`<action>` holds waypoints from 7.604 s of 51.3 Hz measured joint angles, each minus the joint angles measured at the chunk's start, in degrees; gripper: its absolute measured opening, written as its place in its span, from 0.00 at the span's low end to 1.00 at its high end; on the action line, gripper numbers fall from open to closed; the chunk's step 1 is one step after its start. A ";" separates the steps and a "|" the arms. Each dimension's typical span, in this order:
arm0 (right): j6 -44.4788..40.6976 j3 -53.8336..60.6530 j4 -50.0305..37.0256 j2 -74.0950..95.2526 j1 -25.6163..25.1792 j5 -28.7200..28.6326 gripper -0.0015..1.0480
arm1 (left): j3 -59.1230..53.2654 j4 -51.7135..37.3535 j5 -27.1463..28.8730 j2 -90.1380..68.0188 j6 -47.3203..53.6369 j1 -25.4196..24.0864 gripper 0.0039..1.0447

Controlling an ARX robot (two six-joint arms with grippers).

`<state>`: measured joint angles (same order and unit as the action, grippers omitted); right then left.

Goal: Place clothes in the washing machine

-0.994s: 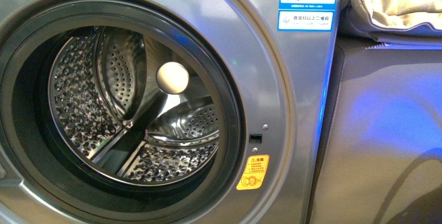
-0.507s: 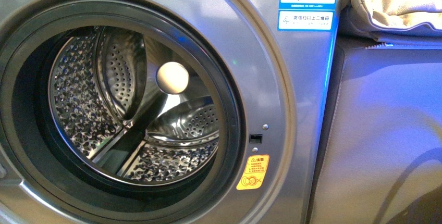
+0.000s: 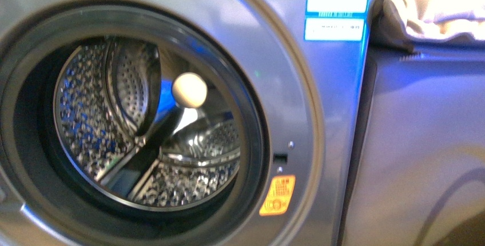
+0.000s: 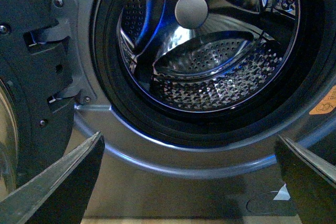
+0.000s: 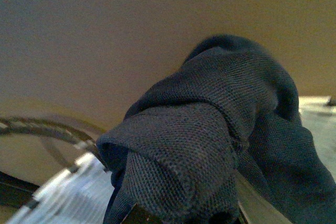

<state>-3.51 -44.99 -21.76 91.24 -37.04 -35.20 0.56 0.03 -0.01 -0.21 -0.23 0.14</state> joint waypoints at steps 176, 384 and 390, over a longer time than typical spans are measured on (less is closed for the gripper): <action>-3.41 -57.68 26.75 -10.84 67.54 23.54 0.12 | 38.47 -64.17 -43.10 -67.76 -23.06 3.21 0.94; 0.17 -56.83 40.00 -13.66 69.18 49.20 0.78 | 22.80 -73.81 -21.59 -79.19 -13.11 3.74 0.15; 2.05 -33.55 32.26 -27.76 64.61 61.00 0.54 | 21.00 -76.52 -20.63 -83.65 -13.14 2.16 0.15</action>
<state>-1.45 -78.54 10.50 63.48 27.57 25.80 21.56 -76.49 -20.64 -83.85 -13.37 2.31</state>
